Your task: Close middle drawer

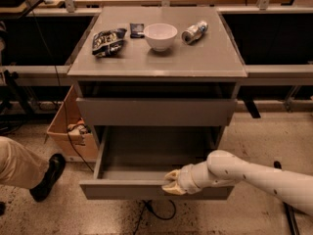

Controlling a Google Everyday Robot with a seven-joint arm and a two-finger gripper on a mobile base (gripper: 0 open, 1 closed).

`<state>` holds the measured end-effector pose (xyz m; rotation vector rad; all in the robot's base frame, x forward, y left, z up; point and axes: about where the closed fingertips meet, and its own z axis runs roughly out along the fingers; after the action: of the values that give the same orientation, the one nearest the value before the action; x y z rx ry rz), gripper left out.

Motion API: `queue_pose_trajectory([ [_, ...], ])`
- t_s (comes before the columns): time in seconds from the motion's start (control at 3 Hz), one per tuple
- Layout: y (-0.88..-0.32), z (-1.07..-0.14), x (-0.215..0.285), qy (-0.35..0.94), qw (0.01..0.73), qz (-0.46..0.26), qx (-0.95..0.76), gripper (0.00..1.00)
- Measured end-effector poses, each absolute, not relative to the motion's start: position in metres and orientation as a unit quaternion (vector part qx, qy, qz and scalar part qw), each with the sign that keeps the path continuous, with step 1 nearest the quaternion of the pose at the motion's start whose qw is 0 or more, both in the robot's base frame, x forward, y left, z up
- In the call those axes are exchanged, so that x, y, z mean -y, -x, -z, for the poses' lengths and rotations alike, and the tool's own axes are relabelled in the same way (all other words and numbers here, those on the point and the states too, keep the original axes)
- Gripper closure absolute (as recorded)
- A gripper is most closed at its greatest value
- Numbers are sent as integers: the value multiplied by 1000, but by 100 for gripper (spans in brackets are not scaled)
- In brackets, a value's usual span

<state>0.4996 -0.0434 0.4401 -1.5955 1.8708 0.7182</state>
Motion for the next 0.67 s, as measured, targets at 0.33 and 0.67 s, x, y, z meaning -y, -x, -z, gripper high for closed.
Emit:
queue_pose_trajectory([
  [0.33,-505,-440,41,598,288,-268,-698,81],
  [0.67,-505,-440,42,598,288,-268,-698,81],
])
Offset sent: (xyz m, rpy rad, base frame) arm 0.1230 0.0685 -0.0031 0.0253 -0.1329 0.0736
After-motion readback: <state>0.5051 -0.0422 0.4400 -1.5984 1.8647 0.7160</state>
